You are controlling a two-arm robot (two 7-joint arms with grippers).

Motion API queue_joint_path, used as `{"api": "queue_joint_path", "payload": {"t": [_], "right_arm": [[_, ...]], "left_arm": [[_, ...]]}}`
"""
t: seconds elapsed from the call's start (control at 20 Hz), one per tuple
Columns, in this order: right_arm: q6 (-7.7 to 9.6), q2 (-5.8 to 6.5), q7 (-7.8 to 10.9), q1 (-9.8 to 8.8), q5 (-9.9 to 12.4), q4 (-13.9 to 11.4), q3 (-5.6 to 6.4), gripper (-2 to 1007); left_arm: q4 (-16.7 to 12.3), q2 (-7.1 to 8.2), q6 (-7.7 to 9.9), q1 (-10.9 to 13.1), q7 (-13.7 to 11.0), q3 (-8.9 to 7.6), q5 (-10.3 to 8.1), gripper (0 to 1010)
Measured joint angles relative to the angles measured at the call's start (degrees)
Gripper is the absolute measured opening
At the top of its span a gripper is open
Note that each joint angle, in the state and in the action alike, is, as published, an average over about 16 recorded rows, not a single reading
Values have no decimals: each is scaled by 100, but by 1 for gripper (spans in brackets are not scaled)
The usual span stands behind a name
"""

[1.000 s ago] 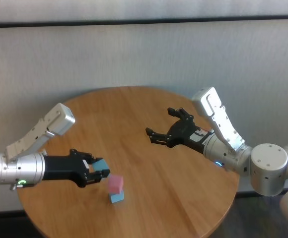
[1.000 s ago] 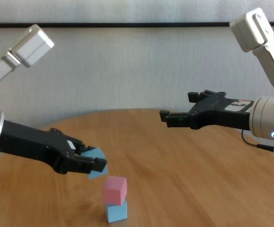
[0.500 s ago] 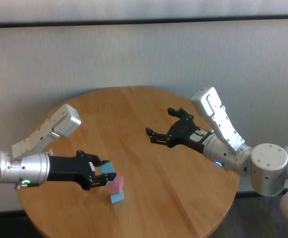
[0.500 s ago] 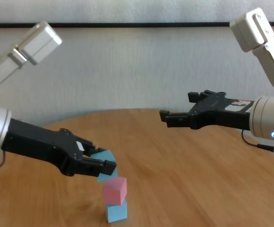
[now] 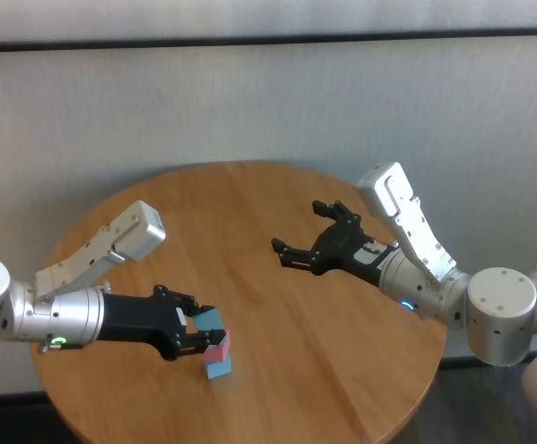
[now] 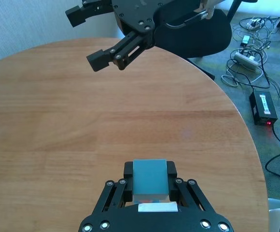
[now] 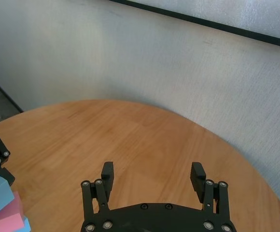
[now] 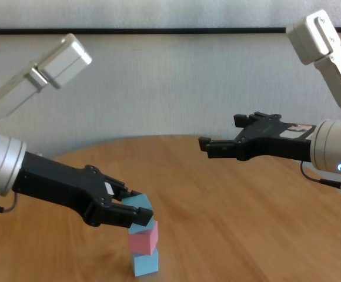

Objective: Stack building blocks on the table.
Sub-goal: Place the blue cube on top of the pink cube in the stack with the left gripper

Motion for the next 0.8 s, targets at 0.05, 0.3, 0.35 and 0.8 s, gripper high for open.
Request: {"api": "queue_joint_path", "payload": {"t": [0.05, 0.3, 0.35, 0.8], "right_arm": [[0, 0, 0, 0, 0, 0, 0, 1001], [0, 0, 0, 0, 0, 0, 0, 1001], [0, 0, 0, 0, 0, 0, 0, 1001], [0, 0, 0, 0, 0, 0, 0, 1001]], "left_arm": [[15, -1, -9, -15, 0, 23, 3, 396], [81, -4, -47, -81, 10, 119, 5, 396], [94, -4, -52, -93, 14, 136, 2, 396], [211, -20, -101, -194, 49, 264, -41, 396]]}}
